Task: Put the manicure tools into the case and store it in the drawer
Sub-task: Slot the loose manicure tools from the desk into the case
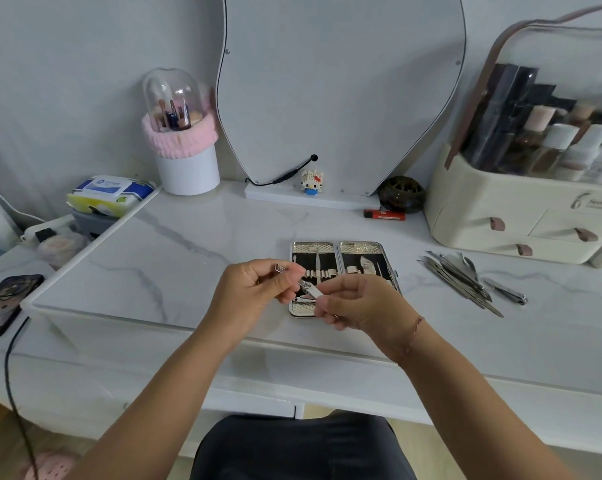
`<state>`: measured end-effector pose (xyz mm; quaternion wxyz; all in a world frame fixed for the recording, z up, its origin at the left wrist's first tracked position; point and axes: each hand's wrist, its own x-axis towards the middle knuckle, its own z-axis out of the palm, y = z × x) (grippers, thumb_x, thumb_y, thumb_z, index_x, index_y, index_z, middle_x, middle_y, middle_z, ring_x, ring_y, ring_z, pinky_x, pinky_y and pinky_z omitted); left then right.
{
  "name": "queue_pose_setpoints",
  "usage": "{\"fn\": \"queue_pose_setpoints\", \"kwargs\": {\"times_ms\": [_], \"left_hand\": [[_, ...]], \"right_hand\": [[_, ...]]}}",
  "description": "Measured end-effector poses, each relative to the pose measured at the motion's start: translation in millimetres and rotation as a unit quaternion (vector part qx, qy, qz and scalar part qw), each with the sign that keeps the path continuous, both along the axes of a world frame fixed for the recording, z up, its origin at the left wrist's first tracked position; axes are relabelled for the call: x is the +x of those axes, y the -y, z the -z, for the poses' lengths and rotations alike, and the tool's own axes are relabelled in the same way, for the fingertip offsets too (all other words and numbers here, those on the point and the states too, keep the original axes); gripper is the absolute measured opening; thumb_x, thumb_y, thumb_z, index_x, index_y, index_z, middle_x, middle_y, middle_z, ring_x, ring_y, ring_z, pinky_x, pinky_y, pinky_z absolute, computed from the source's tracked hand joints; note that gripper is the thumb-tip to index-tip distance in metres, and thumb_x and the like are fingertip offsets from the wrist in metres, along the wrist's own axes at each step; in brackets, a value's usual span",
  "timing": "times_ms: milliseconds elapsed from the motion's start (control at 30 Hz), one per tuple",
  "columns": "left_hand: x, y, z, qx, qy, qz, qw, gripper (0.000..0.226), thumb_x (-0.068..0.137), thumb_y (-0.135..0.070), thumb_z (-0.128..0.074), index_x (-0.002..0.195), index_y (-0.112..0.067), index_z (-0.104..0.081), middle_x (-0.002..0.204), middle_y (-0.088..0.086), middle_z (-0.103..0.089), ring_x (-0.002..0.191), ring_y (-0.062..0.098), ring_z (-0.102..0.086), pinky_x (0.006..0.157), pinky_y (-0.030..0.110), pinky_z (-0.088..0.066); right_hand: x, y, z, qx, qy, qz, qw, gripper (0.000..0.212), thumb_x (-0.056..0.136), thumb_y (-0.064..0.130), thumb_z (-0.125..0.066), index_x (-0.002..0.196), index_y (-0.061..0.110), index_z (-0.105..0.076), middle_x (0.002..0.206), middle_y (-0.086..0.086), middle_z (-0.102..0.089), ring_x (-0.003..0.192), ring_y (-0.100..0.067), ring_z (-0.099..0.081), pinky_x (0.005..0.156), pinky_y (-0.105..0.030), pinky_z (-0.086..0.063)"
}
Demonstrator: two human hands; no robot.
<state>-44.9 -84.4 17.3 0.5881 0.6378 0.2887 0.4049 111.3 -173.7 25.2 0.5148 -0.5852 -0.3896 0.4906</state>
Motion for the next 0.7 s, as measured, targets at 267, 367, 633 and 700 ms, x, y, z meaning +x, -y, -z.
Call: {"fn": "queue_pose_setpoints", "kwargs": {"times_ms": [267, 367, 633, 700], "left_hand": [[-12, -7, 5, -0.030, -0.009, -0.014, 0.999, 0.021, 0.070, -0.025, -0.068, 0.080, -0.008, -0.074, 0.062, 0.004, -0.067, 0.057, 0.012, -0.059, 0.057, 0.021, -0.051], [-24, -11, 11, -0.019, -0.040, -0.028, 0.999, 0.012, 0.076, -0.017, -0.069, 0.082, -0.008, -0.074, 0.065, 0.007, -0.069, 0.059, 0.013, -0.061, 0.058, 0.021, -0.052], [-31, -15, 15, 0.043, -0.093, -0.031, 0.994, 0.007, 0.081, -0.012, -0.069, 0.082, -0.010, -0.075, 0.067, 0.013, -0.069, 0.059, 0.014, -0.061, 0.063, 0.021, -0.053], [-28, -13, 17, 0.041, -0.091, -0.036, 0.994, 0.007, 0.081, -0.011, -0.068, 0.084, -0.008, -0.075, 0.068, 0.013, -0.069, 0.059, 0.014, -0.062, 0.063, 0.020, -0.053]], "right_hand": [[23, 5, -1, 0.063, 0.264, 0.060, 0.961, 0.010, 0.081, 0.012, -0.070, 0.090, 0.015, -0.072, 0.070, 0.004, -0.066, 0.056, 0.002, -0.053, 0.056, -0.011, -0.044], [38, 9, 4, 0.079, 0.282, 0.111, 0.950, 0.010, 0.081, 0.012, -0.070, 0.089, 0.017, -0.072, 0.069, 0.006, -0.065, 0.056, 0.004, -0.053, 0.057, -0.008, -0.043], [44, 12, 15, 0.071, 0.292, 0.115, 0.947, 0.007, 0.084, 0.010, -0.066, 0.087, 0.014, -0.071, 0.064, 0.003, -0.061, 0.050, 0.004, -0.048, 0.052, -0.006, -0.040], [43, 11, 15, 0.072, 0.289, 0.116, 0.948, 0.007, 0.085, 0.009, -0.065, 0.088, 0.012, -0.071, 0.064, 0.002, -0.060, 0.048, 0.005, -0.048, 0.051, -0.005, -0.039]]}}
